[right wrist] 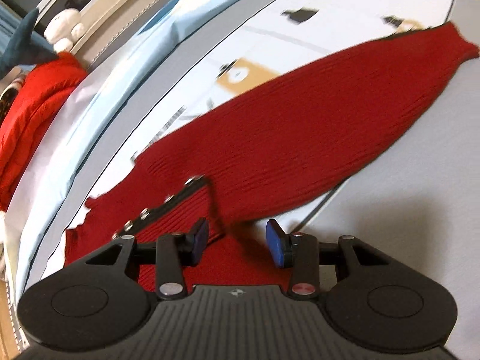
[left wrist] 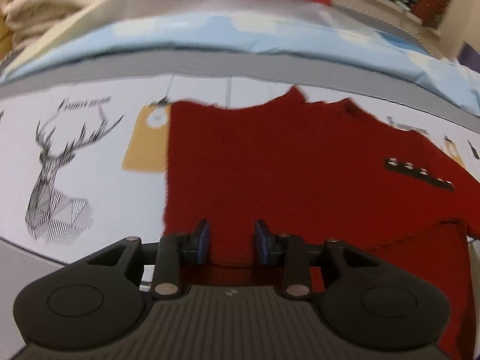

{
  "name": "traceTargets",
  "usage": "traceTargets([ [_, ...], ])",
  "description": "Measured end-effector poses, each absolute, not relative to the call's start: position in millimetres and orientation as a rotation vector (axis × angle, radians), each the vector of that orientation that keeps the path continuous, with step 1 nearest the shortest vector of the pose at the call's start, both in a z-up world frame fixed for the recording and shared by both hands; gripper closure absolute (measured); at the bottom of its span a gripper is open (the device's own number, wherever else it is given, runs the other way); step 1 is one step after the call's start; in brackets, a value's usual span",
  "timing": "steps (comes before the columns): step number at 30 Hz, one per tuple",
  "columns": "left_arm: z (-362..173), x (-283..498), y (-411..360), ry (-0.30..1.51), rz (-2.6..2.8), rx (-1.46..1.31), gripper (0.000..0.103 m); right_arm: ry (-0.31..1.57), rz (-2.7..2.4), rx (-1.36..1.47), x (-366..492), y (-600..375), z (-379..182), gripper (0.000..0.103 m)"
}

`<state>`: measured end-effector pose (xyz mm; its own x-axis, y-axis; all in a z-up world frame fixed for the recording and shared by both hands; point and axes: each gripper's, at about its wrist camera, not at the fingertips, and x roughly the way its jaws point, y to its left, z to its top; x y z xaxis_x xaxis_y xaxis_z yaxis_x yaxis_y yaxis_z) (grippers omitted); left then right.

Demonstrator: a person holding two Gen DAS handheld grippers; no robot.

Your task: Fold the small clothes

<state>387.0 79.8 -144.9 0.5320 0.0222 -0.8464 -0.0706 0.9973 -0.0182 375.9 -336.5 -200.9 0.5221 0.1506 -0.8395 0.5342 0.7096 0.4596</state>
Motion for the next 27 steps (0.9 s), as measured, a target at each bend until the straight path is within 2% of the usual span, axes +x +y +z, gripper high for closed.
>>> traceTargets([
  [4,-132,381,55,0.949,0.026,0.026,0.064,0.969,-0.373,0.783,362,-379,-202,0.059],
  [13,-121,377,45,0.918,-0.009,-0.008,0.064,0.863,-0.605,0.902,327,-481,-223,0.059],
  [27,-123,379,61,0.941,-0.016,-0.038,0.064,0.847,-0.609,1.03,334,-501,-259,0.059],
])
